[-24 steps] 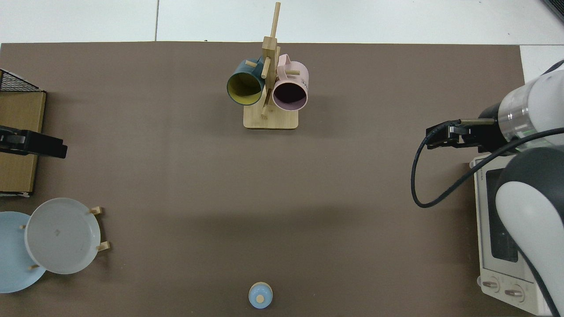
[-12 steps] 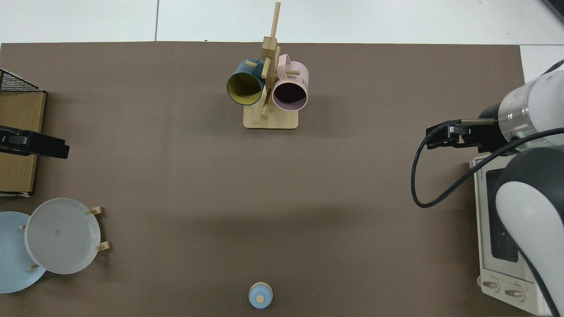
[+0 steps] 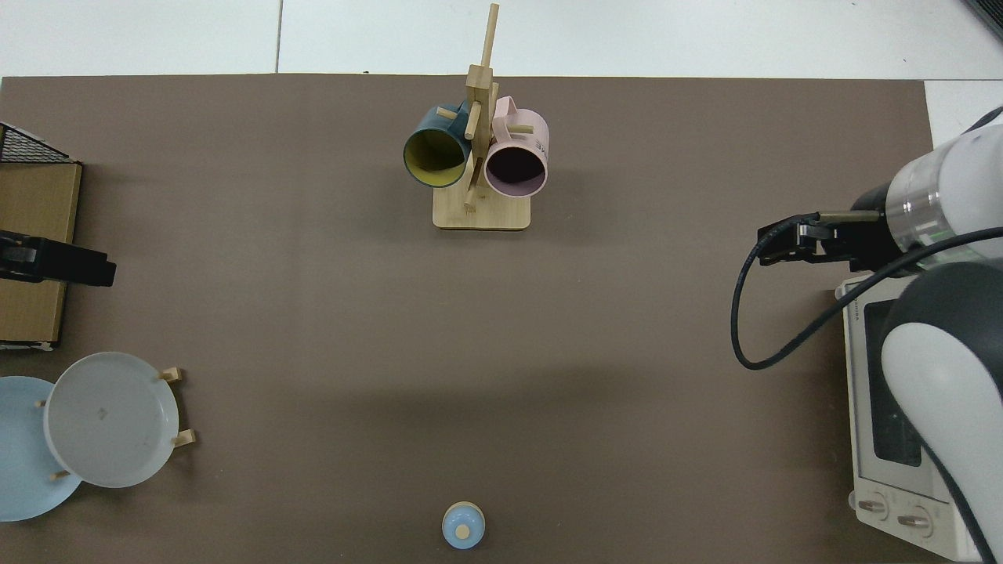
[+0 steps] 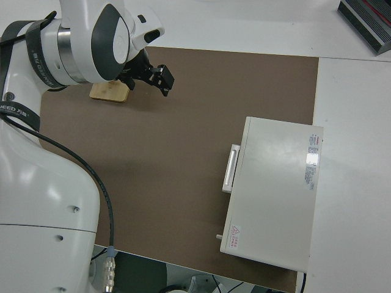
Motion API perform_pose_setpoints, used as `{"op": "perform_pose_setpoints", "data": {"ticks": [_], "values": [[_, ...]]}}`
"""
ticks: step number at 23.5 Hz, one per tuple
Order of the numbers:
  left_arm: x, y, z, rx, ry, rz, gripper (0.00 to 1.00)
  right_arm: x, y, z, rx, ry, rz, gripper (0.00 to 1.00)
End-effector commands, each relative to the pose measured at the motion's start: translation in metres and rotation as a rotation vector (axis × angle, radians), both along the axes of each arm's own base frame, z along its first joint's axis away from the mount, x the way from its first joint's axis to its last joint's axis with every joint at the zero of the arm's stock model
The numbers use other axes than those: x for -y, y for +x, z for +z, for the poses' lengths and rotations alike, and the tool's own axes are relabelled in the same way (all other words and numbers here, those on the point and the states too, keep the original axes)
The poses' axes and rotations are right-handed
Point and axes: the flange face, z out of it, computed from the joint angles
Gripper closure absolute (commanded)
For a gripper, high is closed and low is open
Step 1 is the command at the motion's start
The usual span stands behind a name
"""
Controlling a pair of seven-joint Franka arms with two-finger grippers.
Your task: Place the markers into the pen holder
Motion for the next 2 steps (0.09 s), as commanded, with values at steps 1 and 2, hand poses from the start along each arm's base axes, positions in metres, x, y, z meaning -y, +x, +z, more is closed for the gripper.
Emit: {"op": "perform_pose_setpoints", "data": {"ticks": [1,2], "values": [[-0.0009,-0.0029,0.0033,-0.007,0.000,0.007,0.00,0.0000,-0.0037,0.0002,0.012,0.002,-0.017,0.00],[-0.0011,-0.0029,0.0033,-0.007,0.001,0.007,0.00,0.0000,-0.0037,0.0002,0.012,0.002,-0.017,0.00]]}}
